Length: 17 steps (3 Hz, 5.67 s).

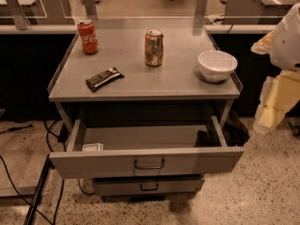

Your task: Close top drawer

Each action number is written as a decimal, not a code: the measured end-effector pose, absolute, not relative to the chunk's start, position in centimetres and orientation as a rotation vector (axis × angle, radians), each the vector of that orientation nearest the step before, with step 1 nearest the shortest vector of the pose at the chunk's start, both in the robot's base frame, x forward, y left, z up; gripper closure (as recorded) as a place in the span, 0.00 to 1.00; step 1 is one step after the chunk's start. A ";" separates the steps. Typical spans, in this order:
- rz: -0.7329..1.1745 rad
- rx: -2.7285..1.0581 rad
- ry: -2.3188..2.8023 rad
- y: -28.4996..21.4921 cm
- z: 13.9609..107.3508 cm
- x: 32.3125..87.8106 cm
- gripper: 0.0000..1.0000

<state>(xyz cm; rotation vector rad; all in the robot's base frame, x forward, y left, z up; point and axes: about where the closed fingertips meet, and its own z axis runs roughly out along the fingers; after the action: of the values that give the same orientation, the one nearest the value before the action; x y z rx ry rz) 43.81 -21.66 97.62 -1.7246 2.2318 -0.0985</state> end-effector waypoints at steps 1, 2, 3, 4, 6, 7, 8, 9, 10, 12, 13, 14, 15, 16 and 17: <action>-0.098 -1.725 2.232 -21.7 97.6 43.8 0.00; -0.099 -1.725 2.232 -21.7 97.6 43.8 0.13; -0.105 -1.717 2.227 -21.6 97.1 43.5 0.36; -0.099 -1.694 2.223 -21.5 95.6 42.9 0.59; -0.054 -1.648 2.246 -21.8 90.2 41.8 1.00; -0.004 -1.627 2.274 -21.7 86.6 41.0 1.00; -0.004 -1.627 2.274 -21.7 86.6 41.0 1.00; 0.014 -1.646 2.287 -22.4 83.0 40.3 1.00; 0.071 -1.649 2.315 -22.9 77.0 39.2 1.00; 0.219 -1.637 2.272 -21.9 66.8 37.7 1.00; 0.214 -1.640 2.271 -22.0 66.8 37.7 1.00; 0.169 -1.673 2.188 -21.4 66.1 38.5 1.00; 0.122 -1.695 2.062 -20.2 65.2 40.4 1.00; 0.084 -1.698 1.961 -19.1 64.4 42.4 1.00; 0.041 -1.684 1.881 -18.3 63.7 44.4 1.00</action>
Offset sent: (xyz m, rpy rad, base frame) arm 0.0000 0.0000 0.0000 0.0000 0.0000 0.0000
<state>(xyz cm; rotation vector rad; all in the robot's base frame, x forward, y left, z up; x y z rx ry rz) 44.41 -18.33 63.72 -1.6841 1.8809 0.0406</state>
